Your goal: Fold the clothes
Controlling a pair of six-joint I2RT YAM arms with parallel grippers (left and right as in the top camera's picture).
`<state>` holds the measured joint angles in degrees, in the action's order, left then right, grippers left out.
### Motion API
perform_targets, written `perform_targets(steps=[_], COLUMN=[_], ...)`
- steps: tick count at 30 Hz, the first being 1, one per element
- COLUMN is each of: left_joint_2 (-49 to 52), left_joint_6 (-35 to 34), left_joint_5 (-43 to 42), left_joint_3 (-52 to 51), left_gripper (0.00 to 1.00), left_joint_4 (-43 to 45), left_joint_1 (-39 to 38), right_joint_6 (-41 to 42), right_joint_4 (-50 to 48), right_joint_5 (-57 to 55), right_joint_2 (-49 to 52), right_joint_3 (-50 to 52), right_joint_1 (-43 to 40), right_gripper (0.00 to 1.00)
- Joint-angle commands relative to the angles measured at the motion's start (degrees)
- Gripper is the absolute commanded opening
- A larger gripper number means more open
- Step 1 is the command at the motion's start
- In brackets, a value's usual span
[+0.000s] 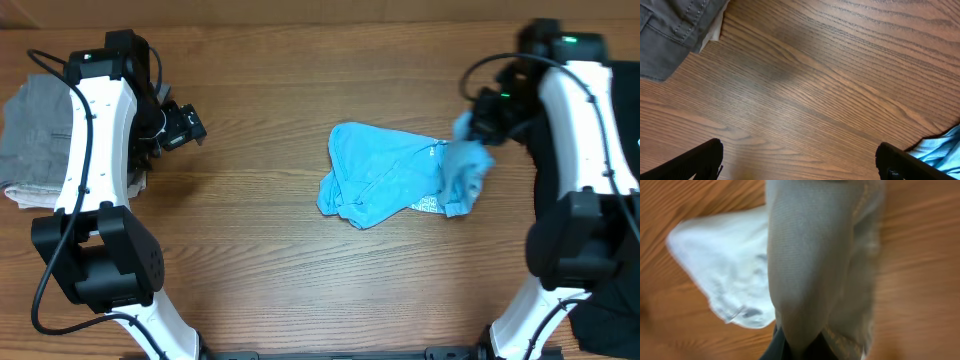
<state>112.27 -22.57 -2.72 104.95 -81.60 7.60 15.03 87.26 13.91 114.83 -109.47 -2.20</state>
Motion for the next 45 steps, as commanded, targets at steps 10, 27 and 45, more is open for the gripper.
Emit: perform_targets(steps=[10,27,45], left_joint_2=[-1.4,-1.4,-1.4], left_joint_6=[-0.4,-0.4,-0.4], left_joint_5=[0.2,0.2,0.2], left_joint_3=[1.2,1.2,1.2], left_gripper=[1.0,1.0,1.0], left_joint_4=[0.0,0.0,0.0], left_joint_1=[-0.1,-0.1,-0.1], right_joint_6=[9.2,10.5,-4.5], right_joint_4=[-6.8,-13.9,-6.3], right_joint_5=[2.9,2.7,13.8], right_joint_2=[-0.7,2.5,4.1], right_joint_3=[-1.5,-1.5,-3.7], right_joint_1=[13.7,22.4,18.3], right_gripper=[0.06,0.18,0.36])
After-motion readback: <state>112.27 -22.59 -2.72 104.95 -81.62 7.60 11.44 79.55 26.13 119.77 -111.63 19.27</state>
